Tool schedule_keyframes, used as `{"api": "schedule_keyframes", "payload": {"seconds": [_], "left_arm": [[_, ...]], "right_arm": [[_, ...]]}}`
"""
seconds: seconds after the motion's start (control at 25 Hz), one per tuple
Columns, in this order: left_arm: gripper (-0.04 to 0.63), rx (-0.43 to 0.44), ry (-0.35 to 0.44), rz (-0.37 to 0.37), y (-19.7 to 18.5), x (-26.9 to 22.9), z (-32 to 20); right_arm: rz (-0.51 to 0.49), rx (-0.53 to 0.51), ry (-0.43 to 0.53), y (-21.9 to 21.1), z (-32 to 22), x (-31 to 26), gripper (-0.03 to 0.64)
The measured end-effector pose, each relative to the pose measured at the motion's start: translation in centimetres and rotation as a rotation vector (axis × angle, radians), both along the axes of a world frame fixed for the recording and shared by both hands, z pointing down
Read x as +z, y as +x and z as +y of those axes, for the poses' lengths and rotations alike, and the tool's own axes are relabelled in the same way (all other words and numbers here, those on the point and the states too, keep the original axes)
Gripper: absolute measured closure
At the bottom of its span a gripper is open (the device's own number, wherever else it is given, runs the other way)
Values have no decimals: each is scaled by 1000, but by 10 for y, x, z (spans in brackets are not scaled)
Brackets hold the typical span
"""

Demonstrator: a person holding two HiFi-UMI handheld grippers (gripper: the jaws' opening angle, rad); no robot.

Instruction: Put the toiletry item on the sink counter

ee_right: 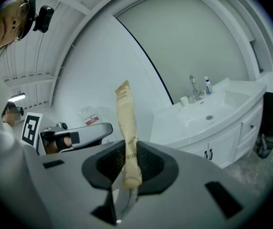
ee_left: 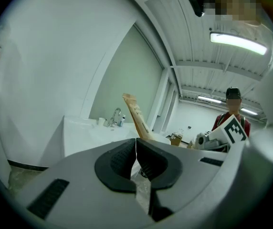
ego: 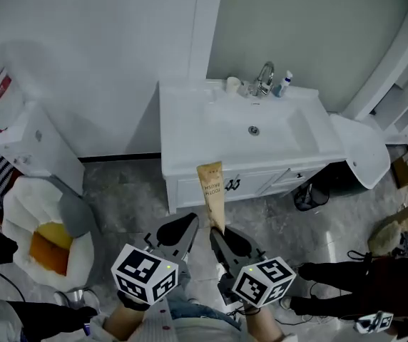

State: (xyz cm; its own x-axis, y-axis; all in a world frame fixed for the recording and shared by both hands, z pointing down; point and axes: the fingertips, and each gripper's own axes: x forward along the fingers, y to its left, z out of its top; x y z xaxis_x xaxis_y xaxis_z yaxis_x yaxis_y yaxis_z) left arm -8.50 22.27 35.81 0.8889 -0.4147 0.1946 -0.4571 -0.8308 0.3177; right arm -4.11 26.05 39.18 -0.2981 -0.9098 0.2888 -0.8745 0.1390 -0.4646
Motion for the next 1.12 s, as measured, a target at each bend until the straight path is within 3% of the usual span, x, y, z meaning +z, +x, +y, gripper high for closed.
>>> {"api": "schedule_keyframes", "payload": {"seconds": [0.6,1.12], "left_arm": [[577,-1,-7,-1,3,7,-107],[577,3,-28,-28,22,22,-146]], "right_arm": [[9,17,-8,11,-106,5,545],[-10,62,-39,43,-139,21,545]]}}
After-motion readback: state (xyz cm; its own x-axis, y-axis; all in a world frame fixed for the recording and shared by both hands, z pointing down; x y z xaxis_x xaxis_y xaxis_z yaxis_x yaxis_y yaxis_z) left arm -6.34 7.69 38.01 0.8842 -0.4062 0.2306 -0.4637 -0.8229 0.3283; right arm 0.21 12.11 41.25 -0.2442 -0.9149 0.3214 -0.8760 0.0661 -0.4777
